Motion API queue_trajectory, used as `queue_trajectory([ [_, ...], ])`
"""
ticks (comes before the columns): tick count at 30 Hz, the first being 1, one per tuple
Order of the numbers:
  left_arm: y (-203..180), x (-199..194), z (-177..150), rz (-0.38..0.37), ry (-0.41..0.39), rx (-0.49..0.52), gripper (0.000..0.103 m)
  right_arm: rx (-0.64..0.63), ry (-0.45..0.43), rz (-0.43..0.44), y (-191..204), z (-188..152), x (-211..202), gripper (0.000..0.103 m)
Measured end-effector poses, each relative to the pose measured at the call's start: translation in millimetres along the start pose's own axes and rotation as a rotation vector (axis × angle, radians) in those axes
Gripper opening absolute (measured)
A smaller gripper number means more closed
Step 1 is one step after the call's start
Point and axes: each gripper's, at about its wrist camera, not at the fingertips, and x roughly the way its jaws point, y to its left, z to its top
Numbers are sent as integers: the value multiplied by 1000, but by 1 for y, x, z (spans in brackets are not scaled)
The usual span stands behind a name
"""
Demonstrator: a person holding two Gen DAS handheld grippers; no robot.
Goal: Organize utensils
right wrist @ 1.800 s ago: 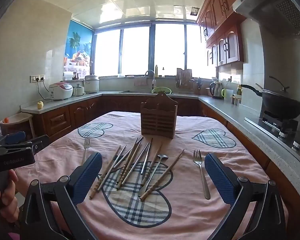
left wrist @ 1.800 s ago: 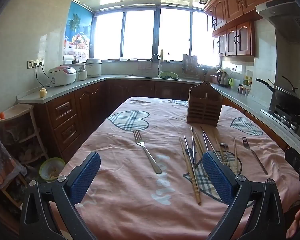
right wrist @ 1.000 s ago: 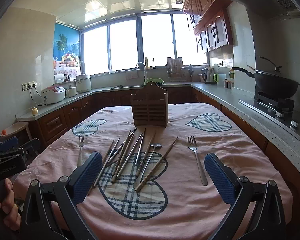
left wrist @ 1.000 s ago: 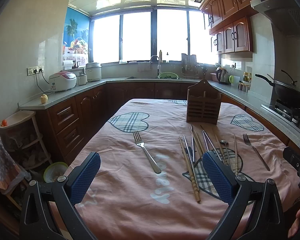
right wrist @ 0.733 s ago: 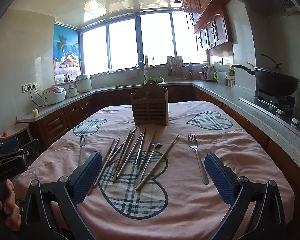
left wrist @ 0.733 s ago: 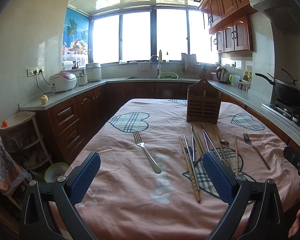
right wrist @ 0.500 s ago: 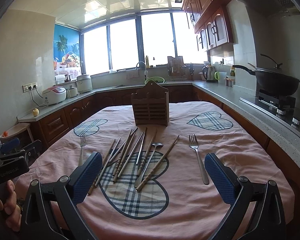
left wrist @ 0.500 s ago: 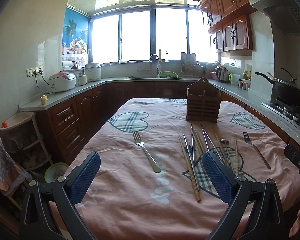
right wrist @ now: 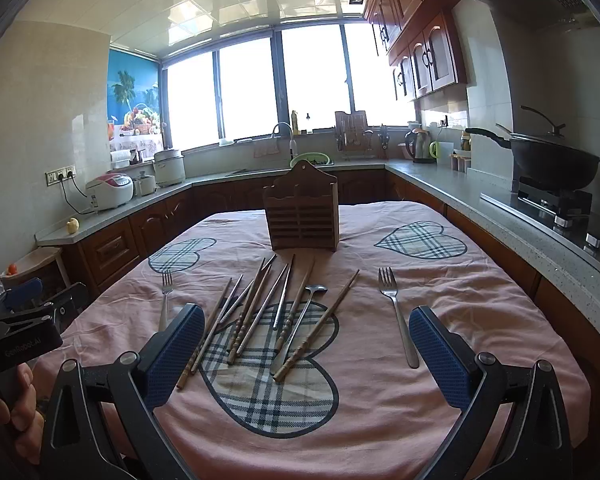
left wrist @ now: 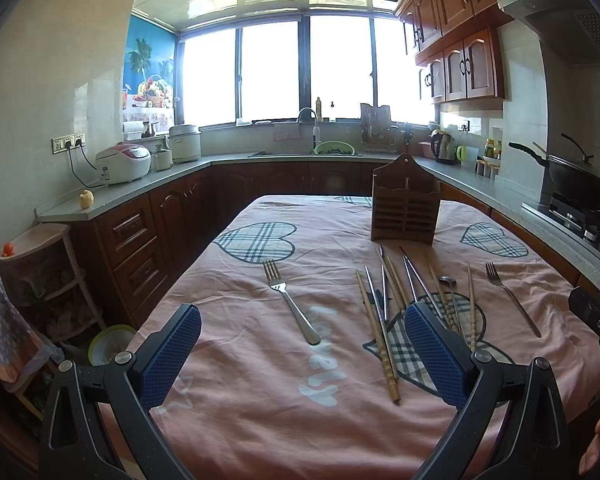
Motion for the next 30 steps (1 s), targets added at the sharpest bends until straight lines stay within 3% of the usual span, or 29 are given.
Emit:
queue_trajectory([
  [22,-1,8,0,-1,14,-5,102,0,8,5,1,3,1,103],
  [30,2,21,1,-18,57,-19,102,1,25,9,1,3,8,103],
])
